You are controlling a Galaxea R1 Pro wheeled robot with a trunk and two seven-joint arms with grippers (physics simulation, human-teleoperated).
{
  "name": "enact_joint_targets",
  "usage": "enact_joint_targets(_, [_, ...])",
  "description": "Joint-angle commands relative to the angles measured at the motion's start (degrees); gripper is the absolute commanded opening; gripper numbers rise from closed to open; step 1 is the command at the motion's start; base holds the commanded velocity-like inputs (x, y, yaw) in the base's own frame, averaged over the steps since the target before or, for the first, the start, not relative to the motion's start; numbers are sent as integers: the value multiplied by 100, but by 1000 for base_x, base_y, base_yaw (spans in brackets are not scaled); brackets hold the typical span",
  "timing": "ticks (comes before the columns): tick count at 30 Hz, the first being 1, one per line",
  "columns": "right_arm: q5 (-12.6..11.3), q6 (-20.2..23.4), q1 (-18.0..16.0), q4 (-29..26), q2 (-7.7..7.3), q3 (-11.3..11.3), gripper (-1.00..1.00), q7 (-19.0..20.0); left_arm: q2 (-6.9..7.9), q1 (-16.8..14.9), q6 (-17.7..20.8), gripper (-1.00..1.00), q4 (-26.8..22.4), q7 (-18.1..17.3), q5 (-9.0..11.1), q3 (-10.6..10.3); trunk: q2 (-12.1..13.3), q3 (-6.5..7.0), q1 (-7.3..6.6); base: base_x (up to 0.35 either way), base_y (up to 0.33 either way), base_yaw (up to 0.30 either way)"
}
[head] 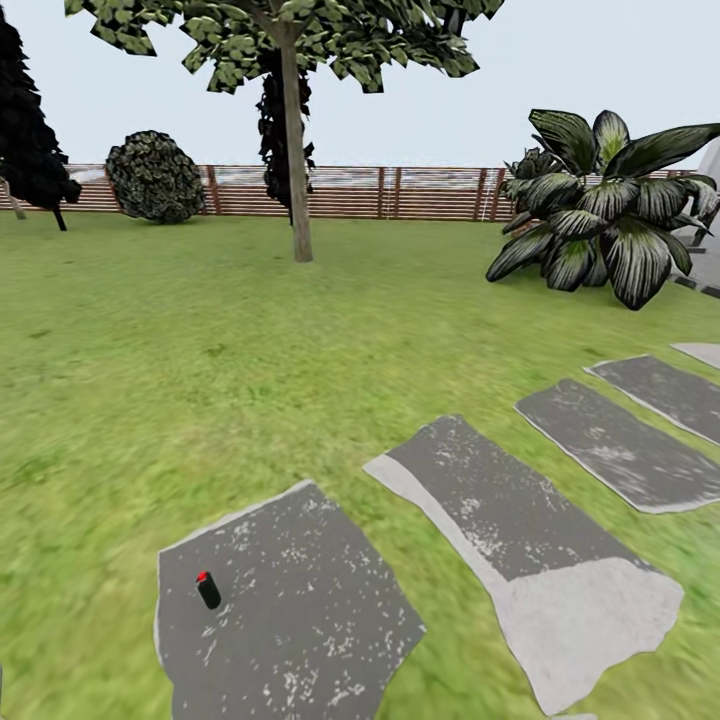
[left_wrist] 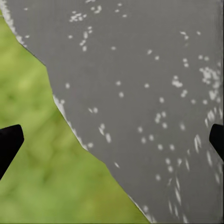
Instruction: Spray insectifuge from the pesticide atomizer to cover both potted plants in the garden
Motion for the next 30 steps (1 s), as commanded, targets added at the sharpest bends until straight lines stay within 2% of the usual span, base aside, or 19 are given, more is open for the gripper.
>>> enact_joint_targets(1, [0,-18,-3,5,0,2,100,4,0,-3,-18,100,4,-6,44,-2,-2,-5,2,267,-171,0])
enact_joint_targets(19, [3,-18,-3,5,3,2,100,4,0,-3,-18,100,4,-5,42,-2,-2,-5,2,250,-175,5])
enact_joint_targets(30, [4,-16,-3,5,8,2,100,2,0,-3,-18,100,4,-5,45,-2,-2,-5,2,243,-176,207])
